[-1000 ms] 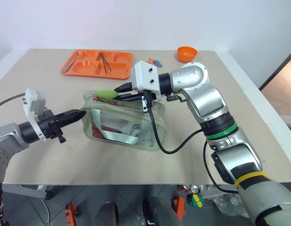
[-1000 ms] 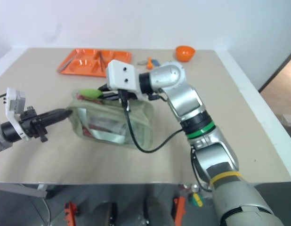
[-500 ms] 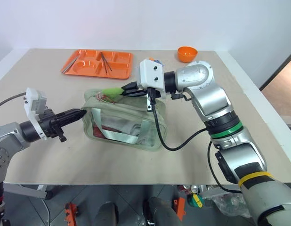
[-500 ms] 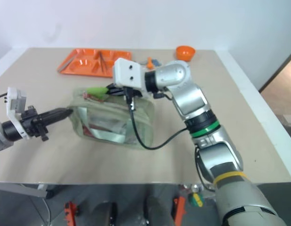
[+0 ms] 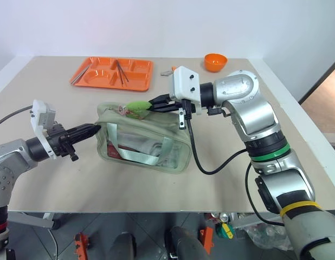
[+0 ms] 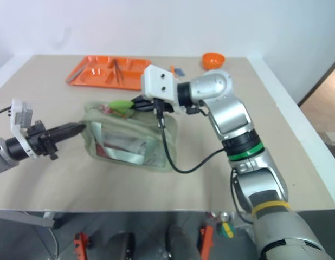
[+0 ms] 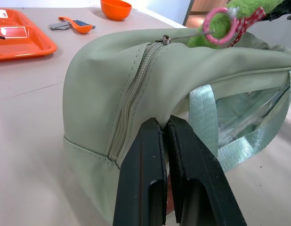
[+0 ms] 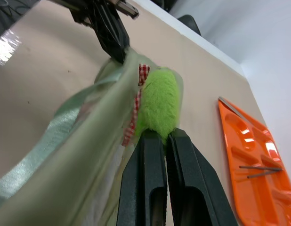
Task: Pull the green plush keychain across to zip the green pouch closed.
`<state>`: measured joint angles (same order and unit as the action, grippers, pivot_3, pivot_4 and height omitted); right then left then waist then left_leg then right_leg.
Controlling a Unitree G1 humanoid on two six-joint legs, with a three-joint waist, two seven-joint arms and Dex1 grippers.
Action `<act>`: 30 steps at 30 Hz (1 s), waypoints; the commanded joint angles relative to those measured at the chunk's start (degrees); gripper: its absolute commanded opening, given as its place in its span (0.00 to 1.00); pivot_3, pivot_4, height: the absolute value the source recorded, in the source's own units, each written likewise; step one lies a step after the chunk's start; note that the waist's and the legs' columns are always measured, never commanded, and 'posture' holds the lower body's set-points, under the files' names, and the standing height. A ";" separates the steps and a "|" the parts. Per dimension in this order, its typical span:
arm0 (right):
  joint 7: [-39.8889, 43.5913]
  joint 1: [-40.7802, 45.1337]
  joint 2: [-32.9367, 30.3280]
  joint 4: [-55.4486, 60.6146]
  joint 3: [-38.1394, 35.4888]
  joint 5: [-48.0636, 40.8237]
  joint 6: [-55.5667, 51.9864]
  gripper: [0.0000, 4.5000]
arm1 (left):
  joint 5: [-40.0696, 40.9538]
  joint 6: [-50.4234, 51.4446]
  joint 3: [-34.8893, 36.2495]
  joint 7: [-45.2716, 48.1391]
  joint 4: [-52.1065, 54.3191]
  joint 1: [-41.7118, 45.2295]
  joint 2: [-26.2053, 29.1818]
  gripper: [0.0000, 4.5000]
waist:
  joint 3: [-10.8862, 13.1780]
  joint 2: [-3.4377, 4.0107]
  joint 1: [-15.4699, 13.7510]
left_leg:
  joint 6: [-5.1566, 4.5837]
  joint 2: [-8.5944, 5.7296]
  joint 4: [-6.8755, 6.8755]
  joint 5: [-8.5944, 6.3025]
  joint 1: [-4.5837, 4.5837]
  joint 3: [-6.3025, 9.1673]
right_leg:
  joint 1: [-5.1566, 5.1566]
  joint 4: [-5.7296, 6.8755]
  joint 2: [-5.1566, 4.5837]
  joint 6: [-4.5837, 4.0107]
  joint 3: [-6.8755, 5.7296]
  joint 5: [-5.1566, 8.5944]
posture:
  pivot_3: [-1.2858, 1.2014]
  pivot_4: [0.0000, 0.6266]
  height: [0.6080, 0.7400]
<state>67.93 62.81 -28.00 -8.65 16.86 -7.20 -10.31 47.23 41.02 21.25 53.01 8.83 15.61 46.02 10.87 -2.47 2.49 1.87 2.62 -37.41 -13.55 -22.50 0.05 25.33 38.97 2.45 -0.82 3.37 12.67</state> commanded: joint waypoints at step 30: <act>0.12 -10.69 -34.38 0.37 -7.47 14.37 12.98 0.01 | -1.50 -0.47 -2.38 2.42 -3.04 2.70 0.43 0.00 | 0.01 0.02 -0.57 | 0.00 -0.07 0.01 0.00 0.07 -0.15 | -0.01 -0.04 -0.03 0.08 0.14 0.03 | 0.52 0.24 1.00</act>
<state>69.76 53.57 -60.38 -9.25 11.09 4.28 3.21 46.12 40.02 18.45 55.51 6.19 18.44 45.89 10.88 -2.45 1.92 1.88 2.55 -37.41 -13.55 -22.43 -0.10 25.33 38.93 2.42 -0.74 3.51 12.70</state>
